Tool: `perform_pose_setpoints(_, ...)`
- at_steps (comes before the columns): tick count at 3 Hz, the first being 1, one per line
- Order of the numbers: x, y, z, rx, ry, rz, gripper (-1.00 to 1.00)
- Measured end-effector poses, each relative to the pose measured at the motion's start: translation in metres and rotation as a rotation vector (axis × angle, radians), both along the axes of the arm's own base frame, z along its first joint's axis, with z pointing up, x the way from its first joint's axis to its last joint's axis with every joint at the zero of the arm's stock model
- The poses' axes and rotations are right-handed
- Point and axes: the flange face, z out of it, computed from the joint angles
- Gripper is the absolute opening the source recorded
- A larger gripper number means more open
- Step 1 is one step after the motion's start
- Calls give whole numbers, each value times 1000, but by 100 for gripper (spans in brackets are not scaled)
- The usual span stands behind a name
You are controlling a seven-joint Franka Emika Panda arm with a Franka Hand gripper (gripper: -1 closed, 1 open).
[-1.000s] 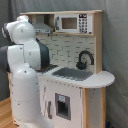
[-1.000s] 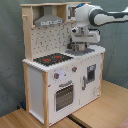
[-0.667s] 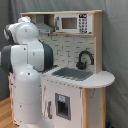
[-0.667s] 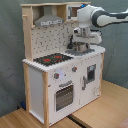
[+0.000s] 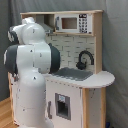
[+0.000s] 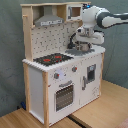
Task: Play with the kitchen
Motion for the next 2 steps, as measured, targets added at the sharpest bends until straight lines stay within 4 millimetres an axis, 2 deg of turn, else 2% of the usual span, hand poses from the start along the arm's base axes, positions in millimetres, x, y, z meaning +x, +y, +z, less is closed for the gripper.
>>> perform_pose_setpoints(1,25,-33,3,38,-55,-61,-100)
perform_pose_setpoints(2,56,-81,-9,29,-37,-157,-100)
